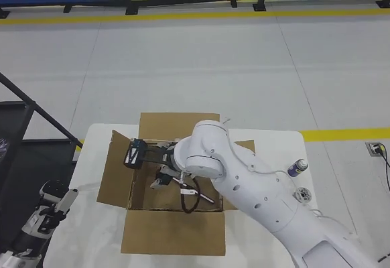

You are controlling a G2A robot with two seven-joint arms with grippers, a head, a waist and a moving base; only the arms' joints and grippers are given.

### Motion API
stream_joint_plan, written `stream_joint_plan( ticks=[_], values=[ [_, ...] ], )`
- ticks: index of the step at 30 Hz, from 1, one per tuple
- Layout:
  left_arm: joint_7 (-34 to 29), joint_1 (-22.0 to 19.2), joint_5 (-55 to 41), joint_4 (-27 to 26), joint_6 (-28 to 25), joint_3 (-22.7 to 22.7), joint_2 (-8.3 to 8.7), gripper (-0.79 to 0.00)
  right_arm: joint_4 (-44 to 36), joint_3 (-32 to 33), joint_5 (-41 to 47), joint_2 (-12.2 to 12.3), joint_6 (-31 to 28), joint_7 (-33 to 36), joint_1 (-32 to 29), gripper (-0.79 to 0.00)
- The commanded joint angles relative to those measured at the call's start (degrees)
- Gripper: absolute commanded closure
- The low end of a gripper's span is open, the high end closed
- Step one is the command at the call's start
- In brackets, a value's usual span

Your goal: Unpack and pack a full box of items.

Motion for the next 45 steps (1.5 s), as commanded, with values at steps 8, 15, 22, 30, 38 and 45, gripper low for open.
stream_joint_plan(
  ticks=[8, 15, 22, 30, 38, 45],
  values=[
    [0.0, 0.0, 0.0, 0.0, 0.0, 0.0, 0.0, -0.785, -3.89, 0.5, -2.48, 0.32, 0.63, -2.78, -1.05, -0.785],
    [0.0, 0.0, 0.0, 0.0, 0.0, 0.0, 0.0, -0.785, -20.28, 11.27, -5.86, 4.08, 0.59, -2.06, -8.96, -0.785],
    [0.0, 0.0, 0.0, 0.0, 0.0, 0.0, 0.0, -0.785, -39.59, 27.46, -9.82, 8.41, 0.2, 2.15, -24.67, -0.785],
    [0.0, 0.0, 0.0, 0.0, 0.0, 0.0, 0.0, -0.785, -50.19, 40.42, -13.24, 11.49, 0.49, 6.72, -39.23, -0.785],
    [0.0, 0.0, 0.0, 0.0, 0.0, 0.0, 0.0, -0.785, -54.24, 53.32, -15.66, 13.58, 1.9, 7.04, -47.92, -0.785],
    [0.0, 0.0, 0.0, 0.0, 0.0, 0.0, 0.0, -0.785, -57.41, 58.05, -14.19, 14.39, 1.97, 8.2, -53.19, -0.785]
  ],
)
